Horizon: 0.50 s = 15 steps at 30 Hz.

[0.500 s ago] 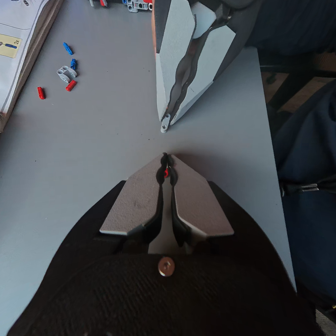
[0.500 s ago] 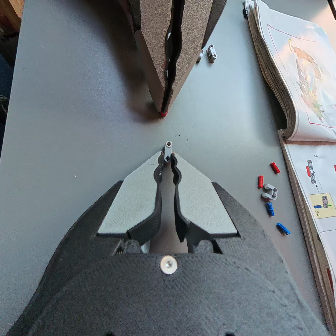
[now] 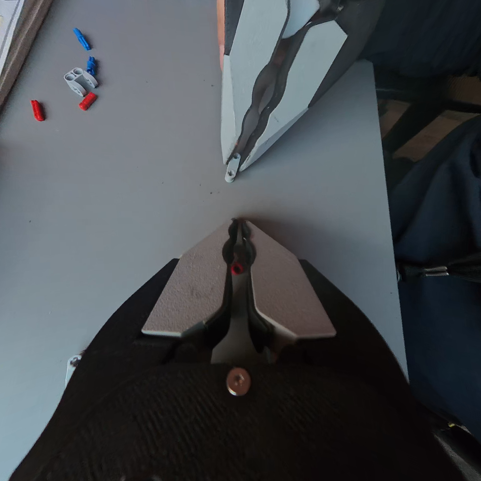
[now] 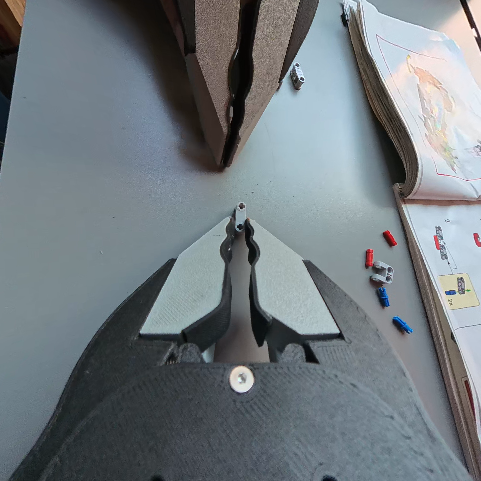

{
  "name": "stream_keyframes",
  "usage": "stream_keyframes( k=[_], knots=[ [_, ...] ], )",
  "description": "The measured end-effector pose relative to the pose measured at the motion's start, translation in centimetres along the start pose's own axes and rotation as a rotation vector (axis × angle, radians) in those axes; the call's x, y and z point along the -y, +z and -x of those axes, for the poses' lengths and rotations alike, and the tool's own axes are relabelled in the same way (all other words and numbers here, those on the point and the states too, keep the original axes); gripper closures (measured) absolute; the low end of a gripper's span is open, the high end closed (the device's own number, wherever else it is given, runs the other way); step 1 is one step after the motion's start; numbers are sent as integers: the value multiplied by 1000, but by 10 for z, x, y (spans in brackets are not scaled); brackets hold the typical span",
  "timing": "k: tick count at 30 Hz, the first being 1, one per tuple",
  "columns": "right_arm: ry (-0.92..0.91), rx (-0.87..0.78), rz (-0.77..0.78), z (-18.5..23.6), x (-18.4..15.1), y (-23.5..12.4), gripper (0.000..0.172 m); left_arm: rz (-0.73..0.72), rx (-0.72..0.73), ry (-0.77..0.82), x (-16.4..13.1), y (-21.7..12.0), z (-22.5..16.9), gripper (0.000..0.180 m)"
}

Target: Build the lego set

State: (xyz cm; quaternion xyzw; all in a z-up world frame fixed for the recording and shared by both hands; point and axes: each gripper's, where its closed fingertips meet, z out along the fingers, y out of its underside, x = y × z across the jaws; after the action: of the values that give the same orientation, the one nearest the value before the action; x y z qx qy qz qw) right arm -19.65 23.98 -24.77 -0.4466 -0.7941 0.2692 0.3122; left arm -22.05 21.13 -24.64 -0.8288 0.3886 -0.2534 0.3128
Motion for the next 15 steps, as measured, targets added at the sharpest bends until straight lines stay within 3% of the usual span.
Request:
stream_keyframes(
  k=[6, 11, 15],
  knots=[
    [8, 5, -11, 0, 1, -1, 164, -33, 5, 44, 1, -9, -2, 159],
    [7, 16, -5, 2, 1, 0, 165, -143, -8, 56, 12, -40, -5, 158],
    [8, 19, -4, 3, 2, 1, 167, -33, 31, -33, -5, -33, 9, 160]
  ],
)
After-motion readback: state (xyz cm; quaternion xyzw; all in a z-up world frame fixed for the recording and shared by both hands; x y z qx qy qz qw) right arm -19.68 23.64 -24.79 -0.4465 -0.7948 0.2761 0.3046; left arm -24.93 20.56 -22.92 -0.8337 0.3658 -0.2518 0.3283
